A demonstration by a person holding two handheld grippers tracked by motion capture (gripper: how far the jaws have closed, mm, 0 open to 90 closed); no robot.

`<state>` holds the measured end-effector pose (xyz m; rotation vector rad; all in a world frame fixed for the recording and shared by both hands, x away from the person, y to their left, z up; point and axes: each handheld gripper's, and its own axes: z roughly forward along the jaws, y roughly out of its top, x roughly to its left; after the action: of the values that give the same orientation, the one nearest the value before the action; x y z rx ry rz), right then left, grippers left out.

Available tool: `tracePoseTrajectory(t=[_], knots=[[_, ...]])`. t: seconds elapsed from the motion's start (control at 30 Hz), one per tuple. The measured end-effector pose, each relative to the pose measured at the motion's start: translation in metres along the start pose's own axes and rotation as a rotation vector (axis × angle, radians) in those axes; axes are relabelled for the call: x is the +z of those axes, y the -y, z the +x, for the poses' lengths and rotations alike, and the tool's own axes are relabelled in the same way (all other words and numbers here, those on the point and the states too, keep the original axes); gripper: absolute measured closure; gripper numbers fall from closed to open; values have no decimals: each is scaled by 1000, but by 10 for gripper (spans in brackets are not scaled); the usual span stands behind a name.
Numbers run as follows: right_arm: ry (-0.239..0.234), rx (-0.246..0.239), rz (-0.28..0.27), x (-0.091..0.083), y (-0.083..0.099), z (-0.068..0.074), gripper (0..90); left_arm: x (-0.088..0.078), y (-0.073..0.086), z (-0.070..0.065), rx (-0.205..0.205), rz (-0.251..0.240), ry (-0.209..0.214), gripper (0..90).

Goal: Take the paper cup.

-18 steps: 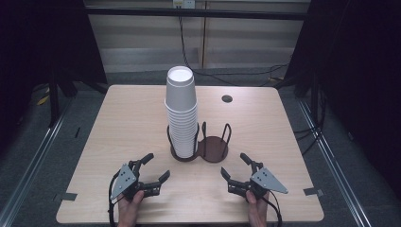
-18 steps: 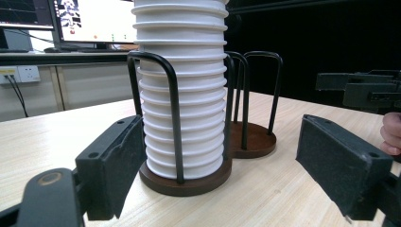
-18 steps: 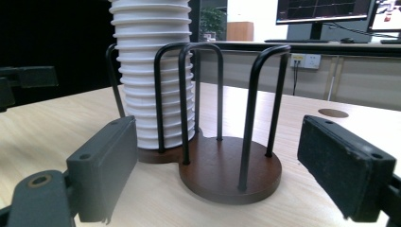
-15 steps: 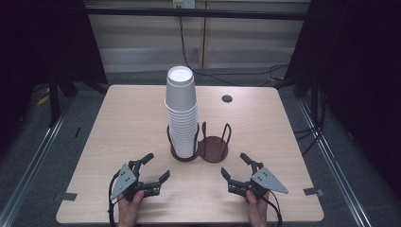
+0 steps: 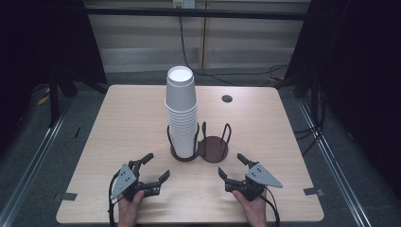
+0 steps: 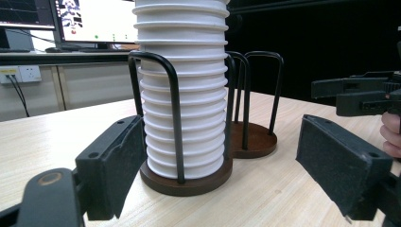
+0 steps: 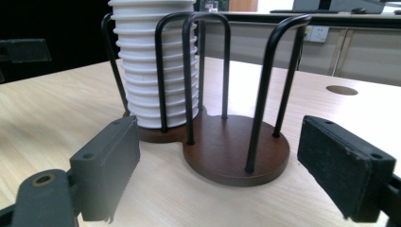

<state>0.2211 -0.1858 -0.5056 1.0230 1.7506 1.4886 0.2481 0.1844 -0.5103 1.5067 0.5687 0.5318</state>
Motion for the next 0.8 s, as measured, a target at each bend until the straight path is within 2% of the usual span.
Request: tracePoseTrajectory(t=[0.1,0.17,0.23,0.27,0.3,0.33,0.37,0.43,0.47,0.5,0.53,0.63,0.67,0.77,0.8], knots=[[-12,-4,13,1,-3,1,134,0,0,0,5,3,-1,159],[-22,8,27,1,-8,2,175,0,0,0,0,1,-7,159],[-20,10,30,1,-11,3,181,-1,0,0,0,2,-8,159],[-25,29,49,2,-18,3,179,-1,0,0,5,5,-10,159],[-25,29,49,2,-18,3,179,-1,0,0,5,3,-10,159],[-45,27,56,4,-25,3,210,-1,0,0,4,3,-12,159],[-63,24,50,4,-28,3,247,-1,0,0,4,3,-12,159],[-77,20,44,4,-31,3,229,-1,0,0,4,3,-12,159],[-124,48,36,6,-39,2,212,-1,0,0,4,3,-12,158],[-124,48,36,6,-39,2,212,-1,0,0,4,3,-12,158],[-146,45,36,7,-46,2,210,-1,0,0,4,4,-12,158],[-155,32,29,8,-55,2,190,-1,0,0,15,6,-15,157],[-175,18,12,8,-62,3,206,-1,0,0,15,6,-17,157],[-180,12,-20,9,-67,5,208,-1,0,0,15,6,-16,157],[-192,-3,-32,10,-73,5,224,-1,0,0,15,6,-17,157]])
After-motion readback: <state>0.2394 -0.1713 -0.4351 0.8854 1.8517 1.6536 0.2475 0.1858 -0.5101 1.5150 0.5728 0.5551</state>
